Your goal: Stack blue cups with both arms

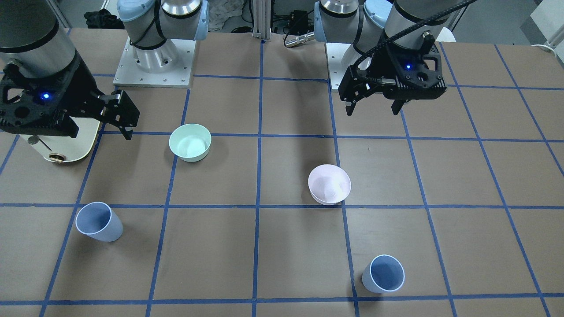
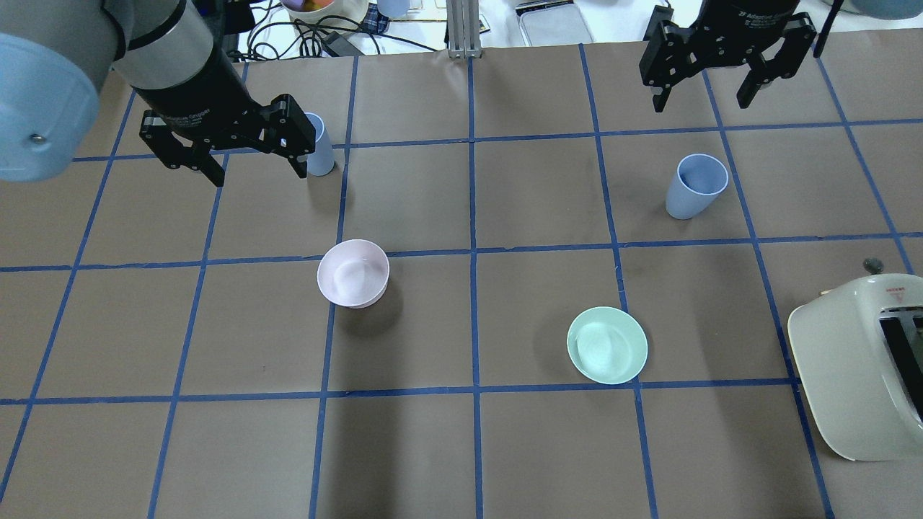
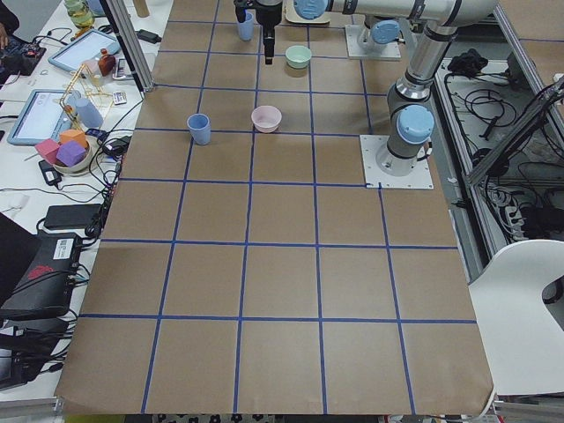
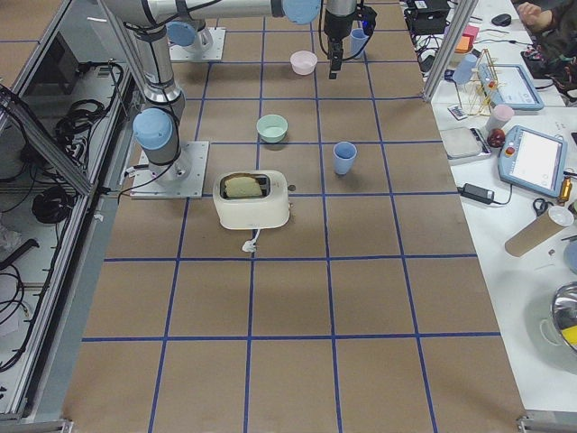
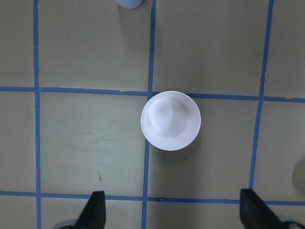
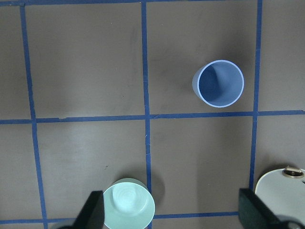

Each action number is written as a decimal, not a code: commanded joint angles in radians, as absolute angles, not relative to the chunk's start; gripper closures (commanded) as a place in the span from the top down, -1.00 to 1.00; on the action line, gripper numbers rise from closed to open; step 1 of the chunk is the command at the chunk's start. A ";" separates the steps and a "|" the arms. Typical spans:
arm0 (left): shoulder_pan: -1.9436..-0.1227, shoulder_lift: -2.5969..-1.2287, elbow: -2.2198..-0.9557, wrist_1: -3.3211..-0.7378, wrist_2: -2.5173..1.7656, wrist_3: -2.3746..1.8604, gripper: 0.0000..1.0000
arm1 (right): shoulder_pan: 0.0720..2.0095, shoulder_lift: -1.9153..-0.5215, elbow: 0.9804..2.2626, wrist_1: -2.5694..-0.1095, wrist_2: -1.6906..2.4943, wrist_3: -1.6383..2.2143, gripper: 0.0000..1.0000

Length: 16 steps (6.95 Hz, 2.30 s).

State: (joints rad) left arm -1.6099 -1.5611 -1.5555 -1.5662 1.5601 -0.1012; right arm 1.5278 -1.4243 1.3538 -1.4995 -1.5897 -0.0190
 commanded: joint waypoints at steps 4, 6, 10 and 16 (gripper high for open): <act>-1.597 -1.566 -1.552 -1.559 1.552 -0.098 1.00 | 1.483 -1.420 1.353 -1.499 -1.577 -0.043 1.00; -1.583 -1.688 -1.520 -1.440 1.554 -0.094 1.00 | 1.483 -1.424 1.353 -1.500 -1.574 -0.044 1.00; -1.582 -2.150 -1.143 -1.388 1.580 -0.064 1.00 | 1.485 -1.443 1.353 -1.496 -1.595 -0.046 1.00; -1.574 -2.316 -1.138 -1.304 1.624 -0.012 -1.00 | 1.506 -1.453 1.354 -1.489 -1.582 -0.038 1.00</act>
State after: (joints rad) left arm -1.5763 -2.3091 -1.1393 -1.3066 1.6242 -0.0163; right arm 1.4949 -1.4515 1.3537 -1.4899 -1.5824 -0.0398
